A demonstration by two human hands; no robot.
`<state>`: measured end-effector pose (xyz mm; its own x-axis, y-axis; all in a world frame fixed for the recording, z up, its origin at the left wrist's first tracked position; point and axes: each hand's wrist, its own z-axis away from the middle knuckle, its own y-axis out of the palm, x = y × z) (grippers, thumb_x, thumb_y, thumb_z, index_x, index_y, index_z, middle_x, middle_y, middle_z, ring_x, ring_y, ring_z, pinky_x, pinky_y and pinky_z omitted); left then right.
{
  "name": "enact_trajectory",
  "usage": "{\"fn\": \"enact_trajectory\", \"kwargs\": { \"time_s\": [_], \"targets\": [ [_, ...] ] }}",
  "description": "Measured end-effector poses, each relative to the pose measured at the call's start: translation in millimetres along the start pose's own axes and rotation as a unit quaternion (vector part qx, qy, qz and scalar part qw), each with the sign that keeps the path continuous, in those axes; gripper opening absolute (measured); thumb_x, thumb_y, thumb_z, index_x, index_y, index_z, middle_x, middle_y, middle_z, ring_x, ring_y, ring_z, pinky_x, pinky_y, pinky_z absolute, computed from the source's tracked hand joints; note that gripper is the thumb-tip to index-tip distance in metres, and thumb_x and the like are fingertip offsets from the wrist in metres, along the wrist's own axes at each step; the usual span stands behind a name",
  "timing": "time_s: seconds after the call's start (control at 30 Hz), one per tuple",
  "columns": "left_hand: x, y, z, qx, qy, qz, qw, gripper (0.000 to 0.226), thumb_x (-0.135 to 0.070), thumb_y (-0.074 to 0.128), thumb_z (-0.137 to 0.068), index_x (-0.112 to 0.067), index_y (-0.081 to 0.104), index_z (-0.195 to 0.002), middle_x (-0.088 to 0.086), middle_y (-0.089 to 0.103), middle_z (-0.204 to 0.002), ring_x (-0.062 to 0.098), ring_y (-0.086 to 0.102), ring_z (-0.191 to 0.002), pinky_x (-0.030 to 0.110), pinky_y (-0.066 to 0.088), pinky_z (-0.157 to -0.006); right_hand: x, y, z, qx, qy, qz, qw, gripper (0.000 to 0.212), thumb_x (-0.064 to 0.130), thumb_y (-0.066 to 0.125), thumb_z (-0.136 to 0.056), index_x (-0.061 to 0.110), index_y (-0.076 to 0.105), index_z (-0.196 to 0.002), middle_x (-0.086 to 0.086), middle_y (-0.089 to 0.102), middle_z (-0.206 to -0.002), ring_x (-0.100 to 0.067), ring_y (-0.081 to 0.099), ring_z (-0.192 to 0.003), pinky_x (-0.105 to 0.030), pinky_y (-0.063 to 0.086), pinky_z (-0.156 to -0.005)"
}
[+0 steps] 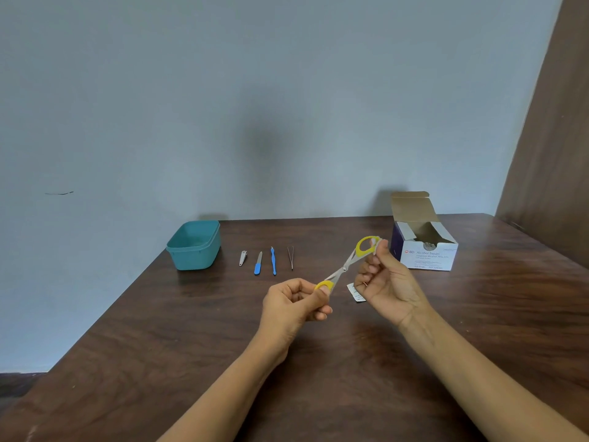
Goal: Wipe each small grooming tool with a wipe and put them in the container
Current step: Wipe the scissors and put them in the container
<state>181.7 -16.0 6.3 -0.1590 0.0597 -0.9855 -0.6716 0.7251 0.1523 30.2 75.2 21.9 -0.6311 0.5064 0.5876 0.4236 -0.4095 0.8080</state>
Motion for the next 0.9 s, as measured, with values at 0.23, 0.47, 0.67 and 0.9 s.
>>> {"fn": "enact_trajectory", "kwargs": {
  "time_s": [0.23,0.47,0.67,0.9],
  "targets": [
    [4.1,1.5,1.6,-0.008,-0.001,-0.025,1.000,0.034,-0.012,0.073,-0.082,0.018,0.061,-0.090,0.023,0.067,-0.070,0.017,0.061,-0.053,0.022,0.053,-0.054,-9.2,-1.6,1.9,-0.089,-0.007,0.054,0.995,0.014,0.034,0.068,-0.078,0.022,0.062,-0.072,0.012,0.049,-0.057,-0.003,0.033,-0.045,-0.015,0.026,-0.047],
    [6.3,4.2,1.5,-0.010,-0.001,-0.036,0.999,0.028,-0.010,0.072,-0.083,0.015,0.062,-0.088,0.022,0.068,-0.068,0.015,0.063,-0.053,0.021,0.052,-0.052,-27.3,1.3,11.6,-0.117,-0.020,0.139,0.983,0.009,0.023,0.073,-0.075,0.019,0.072,-0.082,0.015,0.063,-0.068,-0.003,0.034,-0.048,-0.016,0.025,-0.051],
    [7.1,2.3,1.6,-0.018,0.007,-0.039,0.999,0.024,-0.011,0.071,-0.083,0.012,0.063,-0.085,0.021,0.069,-0.068,0.016,0.063,-0.055,0.021,0.052,-0.053,-36.8,3.0,16.4,-0.098,-0.038,0.195,0.975,0.025,0.026,0.077,-0.060,0.016,0.077,-0.083,0.010,0.060,-0.072,-0.004,0.032,-0.050,-0.014,0.030,-0.045],
    [6.9,3.3,2.9,-0.024,0.015,-0.037,0.999,0.020,-0.012,0.072,-0.083,0.006,0.065,-0.082,0.019,0.069,-0.067,0.014,0.065,-0.055,0.019,0.051,-0.053,-38.8,4.0,17.1,-0.098,-0.030,0.220,0.970,0.045,0.028,0.079,-0.058,0.009,0.074,-0.098,0.006,0.051,-0.067,-0.005,0.032,-0.052,-0.014,0.032,-0.044]
  ]
}}
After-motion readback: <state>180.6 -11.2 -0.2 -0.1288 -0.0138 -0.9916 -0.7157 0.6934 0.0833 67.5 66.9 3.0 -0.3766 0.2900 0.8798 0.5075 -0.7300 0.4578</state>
